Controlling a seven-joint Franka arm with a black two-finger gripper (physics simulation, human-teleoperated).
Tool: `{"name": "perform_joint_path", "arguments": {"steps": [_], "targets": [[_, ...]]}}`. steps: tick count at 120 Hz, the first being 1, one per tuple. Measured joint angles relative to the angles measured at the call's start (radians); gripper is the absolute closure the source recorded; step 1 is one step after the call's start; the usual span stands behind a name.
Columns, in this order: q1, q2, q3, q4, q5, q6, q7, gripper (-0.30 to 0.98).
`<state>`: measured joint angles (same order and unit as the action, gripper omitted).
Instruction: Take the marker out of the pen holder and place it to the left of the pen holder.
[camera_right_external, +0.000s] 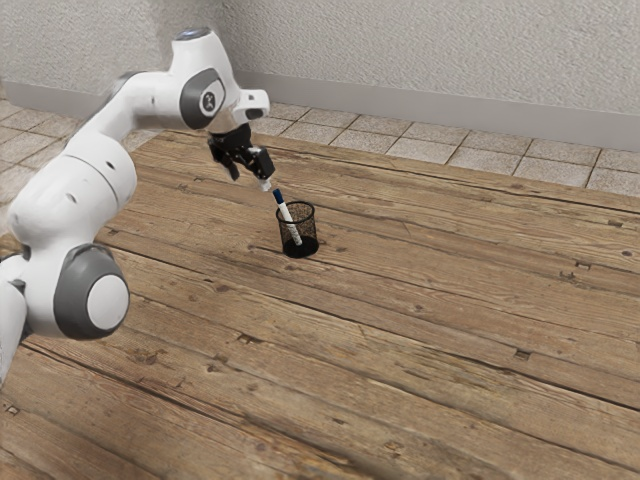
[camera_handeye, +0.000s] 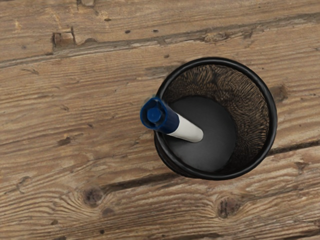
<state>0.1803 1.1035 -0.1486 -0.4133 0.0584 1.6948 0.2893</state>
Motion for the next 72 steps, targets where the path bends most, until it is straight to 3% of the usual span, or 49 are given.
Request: {"name": "perform_joint_path", "arguments": {"steps": [31, 72], "targets": [[0.018, 0.070, -0.044, -0.003, -0.024, 0.151, 0.015, 0.00], [0.015, 0.118, -0.061, -0.010, -0.041, 0.236, 0.029, 0.00]]}}
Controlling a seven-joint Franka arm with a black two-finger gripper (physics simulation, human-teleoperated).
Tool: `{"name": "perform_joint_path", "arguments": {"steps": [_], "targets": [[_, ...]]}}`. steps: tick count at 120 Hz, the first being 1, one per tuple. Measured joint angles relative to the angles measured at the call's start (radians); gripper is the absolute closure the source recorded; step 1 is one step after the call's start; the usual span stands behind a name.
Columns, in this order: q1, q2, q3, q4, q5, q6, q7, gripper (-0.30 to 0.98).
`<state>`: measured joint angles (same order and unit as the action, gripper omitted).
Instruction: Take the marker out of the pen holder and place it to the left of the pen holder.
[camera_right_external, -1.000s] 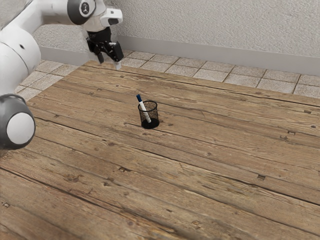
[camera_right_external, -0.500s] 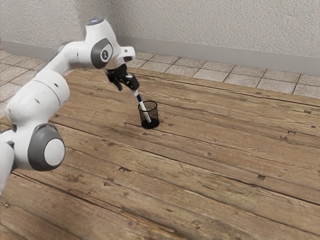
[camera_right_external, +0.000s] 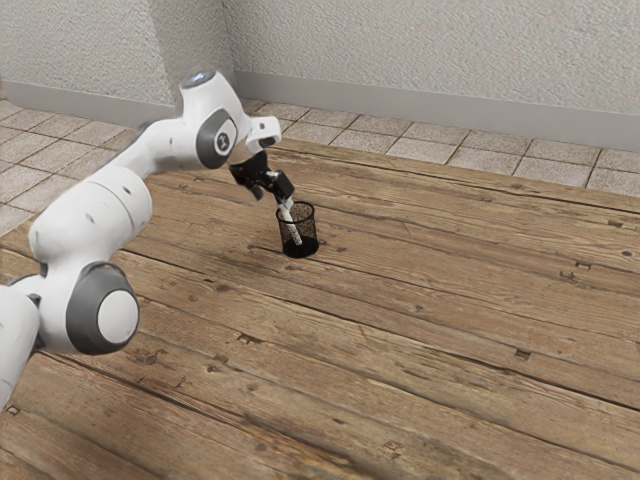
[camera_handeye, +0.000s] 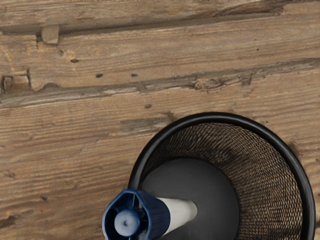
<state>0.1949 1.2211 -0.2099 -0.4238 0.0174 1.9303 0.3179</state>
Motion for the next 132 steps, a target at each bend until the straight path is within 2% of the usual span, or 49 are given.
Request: {"name": "perform_joint_path", "arguments": {"steps": [7, 28, 45, 57, 69, 92, 111, 132], "targets": [[-0.001, 0.002, 0.000, -0.002, -0.004, 0.009, 0.002, 0.05], [-0.005, 0.003, 0.002, -0.008, -0.010, 0.023, 0.005, 0.49], [-0.012, -0.001, 0.009, -0.008, -0.009, 0.029, 0.008, 0.66], [-0.026, -0.031, 0.012, -0.017, -0.001, 0.031, 0.010, 0.72], [-0.035, -0.121, 0.012, -0.077, 0.022, 0.030, 0.012, 0.75], [-0.053, -0.267, 0.016, -0.116, 0.101, -0.063, 0.011, 0.78], [-0.039, -0.279, 0.083, -0.112, 0.142, -0.184, 0.017, 0.79], [-0.008, -0.212, 0.103, -0.103, 0.182, -0.303, 0.029, 0.79]]}}
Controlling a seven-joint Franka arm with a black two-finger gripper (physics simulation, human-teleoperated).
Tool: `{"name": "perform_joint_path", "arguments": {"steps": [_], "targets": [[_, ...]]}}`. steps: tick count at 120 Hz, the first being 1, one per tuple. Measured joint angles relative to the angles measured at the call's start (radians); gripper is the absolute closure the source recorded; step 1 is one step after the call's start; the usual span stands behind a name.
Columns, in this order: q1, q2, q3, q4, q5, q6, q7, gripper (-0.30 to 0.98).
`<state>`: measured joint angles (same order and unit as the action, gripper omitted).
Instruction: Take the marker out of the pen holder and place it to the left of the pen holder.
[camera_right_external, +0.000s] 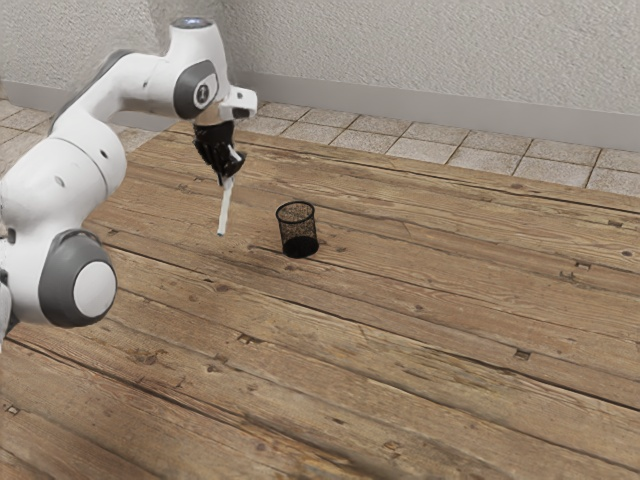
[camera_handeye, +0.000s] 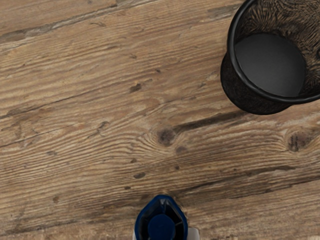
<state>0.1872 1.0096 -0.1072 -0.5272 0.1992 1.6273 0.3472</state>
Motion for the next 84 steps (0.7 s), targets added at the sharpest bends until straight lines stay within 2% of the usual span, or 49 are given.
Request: {"name": "perform_joint_path", "arguments": {"steps": [37, 62, 84], "targets": [[0.019, 0.104, 0.000, 0.018, 0.036, -0.063, 0.020, 0.78], [0.020, 0.110, 0.000, 0.016, 0.029, -0.064, 0.032, 0.34], [0.019, 0.059, -0.004, -0.008, 0.023, -0.063, 0.040, 0.14]]}}
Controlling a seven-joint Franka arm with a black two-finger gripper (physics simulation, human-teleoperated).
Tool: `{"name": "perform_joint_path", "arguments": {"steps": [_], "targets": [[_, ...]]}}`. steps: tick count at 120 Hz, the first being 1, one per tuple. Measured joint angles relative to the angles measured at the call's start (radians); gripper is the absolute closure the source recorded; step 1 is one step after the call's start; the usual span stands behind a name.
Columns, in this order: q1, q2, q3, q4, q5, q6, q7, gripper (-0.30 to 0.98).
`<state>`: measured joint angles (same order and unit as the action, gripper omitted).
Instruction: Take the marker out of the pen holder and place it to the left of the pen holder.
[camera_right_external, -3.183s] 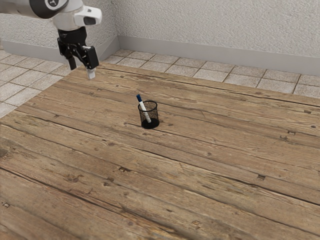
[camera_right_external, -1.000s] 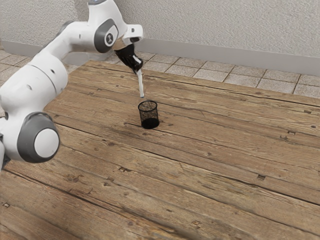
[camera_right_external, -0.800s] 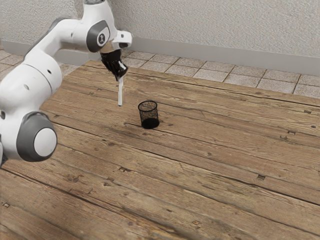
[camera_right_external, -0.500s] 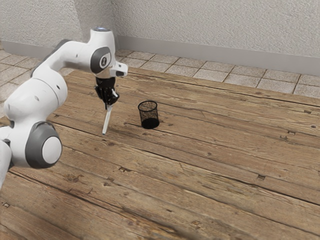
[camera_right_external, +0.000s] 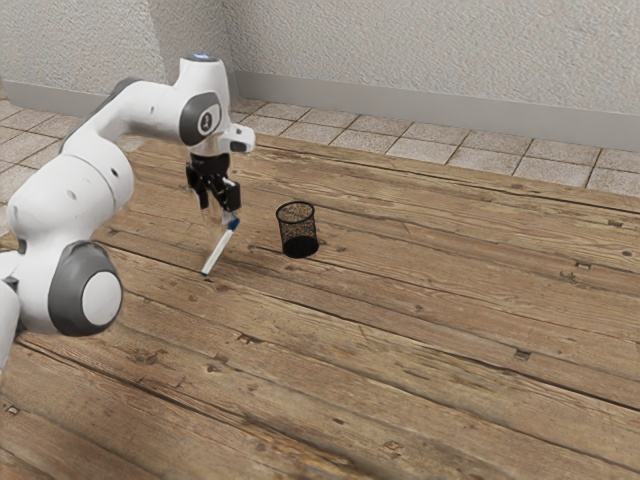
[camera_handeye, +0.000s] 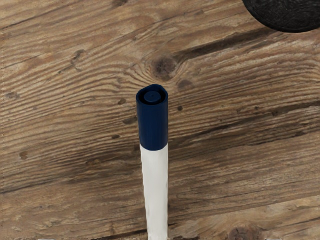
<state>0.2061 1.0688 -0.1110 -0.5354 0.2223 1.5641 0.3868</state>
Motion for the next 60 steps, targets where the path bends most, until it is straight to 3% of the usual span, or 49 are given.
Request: {"name": "perform_joint_path", "arguments": {"steps": [17, 30, 38, 49, 60], "targets": [[-0.002, -0.241, -0.001, -0.269, -0.033, -0.003, 0.003, 0.07], [0.003, -0.611, 0.003, -0.693, -0.092, 0.015, -0.003, 0.04], [0.007, -0.811, 0.004, -0.876, -0.121, 0.029, -0.008, 0.03], [0.003, -0.967, 0.004, -0.999, -0.142, 0.042, -0.015, 0.02], [0.000, -1.015, 0.004, -1.031, -0.153, 0.049, -0.019, 0.01]]}}
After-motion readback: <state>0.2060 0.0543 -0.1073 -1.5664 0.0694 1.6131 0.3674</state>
